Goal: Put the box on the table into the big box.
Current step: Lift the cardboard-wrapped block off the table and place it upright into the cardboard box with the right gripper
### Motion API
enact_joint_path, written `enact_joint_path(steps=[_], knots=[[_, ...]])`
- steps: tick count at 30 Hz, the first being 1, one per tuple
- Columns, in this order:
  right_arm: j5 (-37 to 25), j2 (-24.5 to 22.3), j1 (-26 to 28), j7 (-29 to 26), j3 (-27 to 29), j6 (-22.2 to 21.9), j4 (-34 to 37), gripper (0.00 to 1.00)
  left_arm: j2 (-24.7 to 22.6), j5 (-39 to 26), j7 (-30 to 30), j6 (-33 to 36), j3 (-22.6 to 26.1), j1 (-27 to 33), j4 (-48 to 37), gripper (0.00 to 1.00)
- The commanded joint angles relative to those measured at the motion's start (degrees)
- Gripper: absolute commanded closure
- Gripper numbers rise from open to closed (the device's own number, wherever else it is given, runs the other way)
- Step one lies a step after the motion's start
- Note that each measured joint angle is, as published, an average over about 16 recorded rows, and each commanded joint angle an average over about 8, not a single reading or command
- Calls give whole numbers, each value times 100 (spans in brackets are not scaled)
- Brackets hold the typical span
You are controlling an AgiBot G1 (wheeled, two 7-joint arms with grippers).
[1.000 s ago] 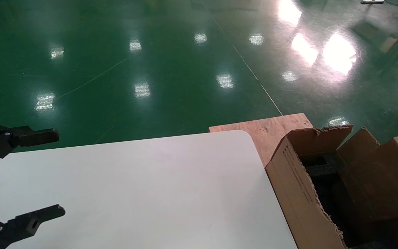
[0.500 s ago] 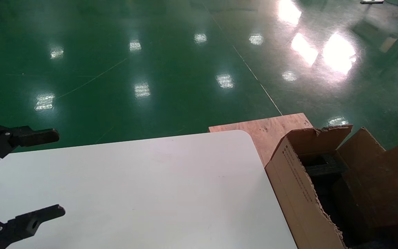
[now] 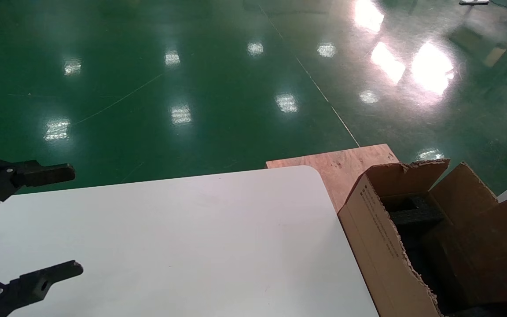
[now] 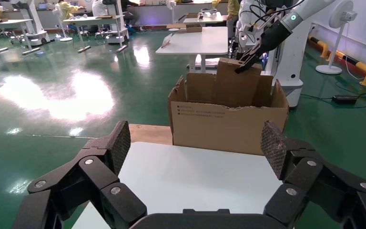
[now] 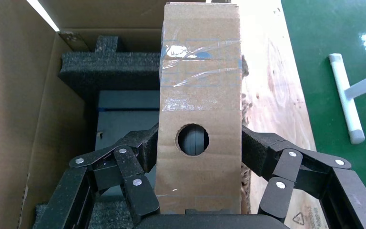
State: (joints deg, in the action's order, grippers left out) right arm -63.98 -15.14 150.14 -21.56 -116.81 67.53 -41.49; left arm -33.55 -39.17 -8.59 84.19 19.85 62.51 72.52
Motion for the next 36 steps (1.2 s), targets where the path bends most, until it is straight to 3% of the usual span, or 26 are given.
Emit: enact_joint_path(steps=[1, 13, 31, 32, 36], knots=[[-61, -51, -51, -115, 24, -64, -144, 100, 0, 0, 0, 0, 0, 0, 0, 0], [-164, -56, -80, -325, -228, -287, -258, 100, 0, 1, 1, 0, 1, 0, 0, 0], [7, 166, 209, -66, -850, -446, 134, 100, 1, 2, 1, -1, 3, 1, 0, 0], [26, 186, 235, -47, -889, -461, 151, 95, 1, 2, 1, -1, 3, 1, 0, 0], [100, 257, 320, -9, -1040, -495, 210, 47, 1, 2, 1, -1, 3, 1, 0, 0]])
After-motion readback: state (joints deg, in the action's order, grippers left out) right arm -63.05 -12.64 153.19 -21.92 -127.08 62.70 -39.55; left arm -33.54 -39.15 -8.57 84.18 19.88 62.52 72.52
